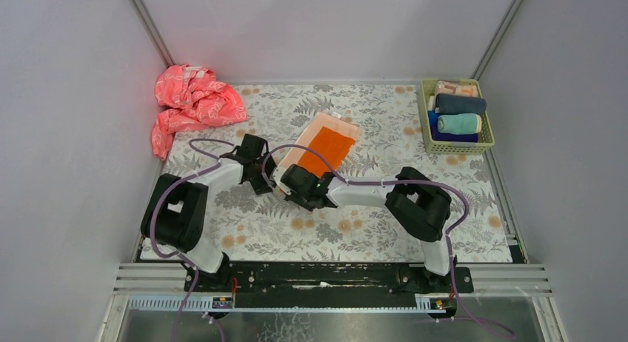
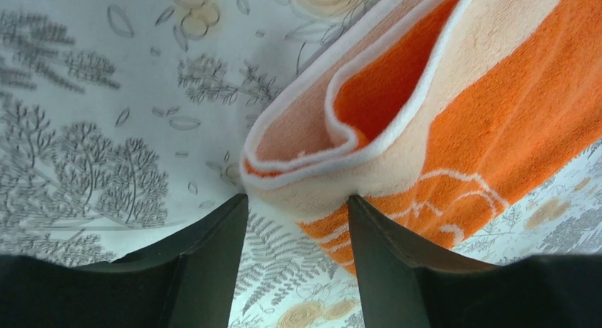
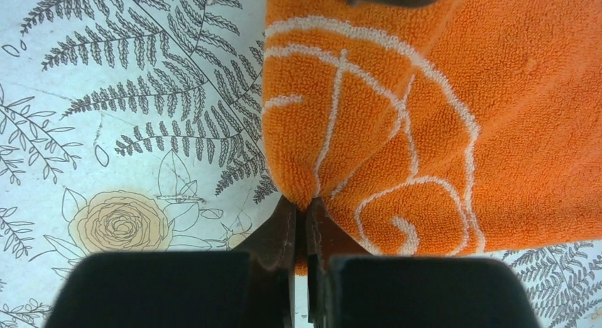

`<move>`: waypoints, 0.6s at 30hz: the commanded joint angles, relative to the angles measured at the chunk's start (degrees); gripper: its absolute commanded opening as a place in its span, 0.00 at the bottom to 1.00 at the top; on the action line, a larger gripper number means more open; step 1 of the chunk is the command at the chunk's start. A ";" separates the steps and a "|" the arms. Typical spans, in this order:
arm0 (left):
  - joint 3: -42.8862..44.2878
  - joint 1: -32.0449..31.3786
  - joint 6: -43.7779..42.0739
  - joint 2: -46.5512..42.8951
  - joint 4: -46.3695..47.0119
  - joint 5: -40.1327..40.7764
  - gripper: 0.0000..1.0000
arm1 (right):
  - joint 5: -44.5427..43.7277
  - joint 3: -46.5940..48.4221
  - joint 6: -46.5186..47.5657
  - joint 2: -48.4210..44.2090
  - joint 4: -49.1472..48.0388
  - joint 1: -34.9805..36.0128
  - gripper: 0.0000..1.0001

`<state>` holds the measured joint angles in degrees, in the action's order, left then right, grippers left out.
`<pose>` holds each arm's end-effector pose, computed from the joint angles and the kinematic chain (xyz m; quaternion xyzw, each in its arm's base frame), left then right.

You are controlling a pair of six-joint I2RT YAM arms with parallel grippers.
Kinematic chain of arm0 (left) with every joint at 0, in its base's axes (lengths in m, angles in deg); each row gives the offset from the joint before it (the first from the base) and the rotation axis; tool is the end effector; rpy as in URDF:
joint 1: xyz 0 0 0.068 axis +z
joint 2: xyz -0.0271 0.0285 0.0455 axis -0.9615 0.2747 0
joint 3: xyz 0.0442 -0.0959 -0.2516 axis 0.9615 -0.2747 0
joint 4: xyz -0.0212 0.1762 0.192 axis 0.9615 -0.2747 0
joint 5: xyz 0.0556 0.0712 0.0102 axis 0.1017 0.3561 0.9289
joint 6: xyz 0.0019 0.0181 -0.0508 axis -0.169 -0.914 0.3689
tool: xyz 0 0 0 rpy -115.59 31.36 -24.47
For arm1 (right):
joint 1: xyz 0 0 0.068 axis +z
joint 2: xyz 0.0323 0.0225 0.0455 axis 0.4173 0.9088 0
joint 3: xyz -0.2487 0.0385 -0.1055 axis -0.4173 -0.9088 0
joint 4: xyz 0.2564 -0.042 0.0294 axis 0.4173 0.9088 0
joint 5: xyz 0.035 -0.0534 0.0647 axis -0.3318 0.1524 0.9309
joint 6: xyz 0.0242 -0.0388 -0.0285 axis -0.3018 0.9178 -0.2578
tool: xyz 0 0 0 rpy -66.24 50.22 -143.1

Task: Roll the towels
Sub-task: Roll the towel at the center of the board.

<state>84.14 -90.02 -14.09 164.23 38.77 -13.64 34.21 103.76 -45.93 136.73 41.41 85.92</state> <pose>0.2825 -0.0864 0.1519 -0.2171 0.9453 -0.1788 0.1652 0.2057 0.3613 0.1576 -0.5040 0.7987 0.0645 0.3223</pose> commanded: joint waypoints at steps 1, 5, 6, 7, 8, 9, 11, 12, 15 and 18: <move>-3.97 0.66 1.14 -4.78 -4.26 2.50 0.56 | 9.27 -0.89 -4.00 -0.28 1.70 -0.77 0.00; -6.41 1.18 4.58 -11.55 -4.24 1.19 0.63 | 19.44 -2.30 -8.67 -2.83 -2.58 -4.31 0.00; -7.19 1.40 5.35 -12.79 -4.07 0.70 0.63 | 22.24 -3.10 -10.00 -3.52 -3.99 -5.40 0.00; -7.82 1.52 6.12 -13.89 -3.93 0.50 0.64 | 24.65 -3.86 -11.44 -4.24 -5.49 -6.57 0.00; -8.53 1.67 7.25 -14.79 -3.68 0.44 0.64 | 26.89 -4.75 -12.71 -4.81 -7.06 -7.50 0.00; -9.26 1.72 7.99 -15.40 -3.16 0.02 0.64 | 28.90 -5.63 -13.80 -5.34 -8.47 -8.34 0.00; -10.71 1.98 9.78 -16.28 -0.89 -1.84 0.65 | 31.20 -6.67 -14.91 -5.92 -10.06 -9.14 0.00; -11.21 2.02 10.66 -16.30 0.45 -2.83 0.65 | 31.89 -6.91 -15.14 -5.96 -10.45 -9.28 0.00; -11.73 1.99 13.03 -14.60 3.95 -6.18 0.65 | 33.32 -7.66 -16.04 -5.67 -11.98 -9.64 0.00; -11.21 1.94 14.66 -12.55 6.62 -8.70 0.65 | 33.47 -8.00 -16.43 -5.06 -12.63 -9.66 0.00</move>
<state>72.91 -88.25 -3.58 149.78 38.38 -17.64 62.43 96.56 -59.70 133.15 31.09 75.86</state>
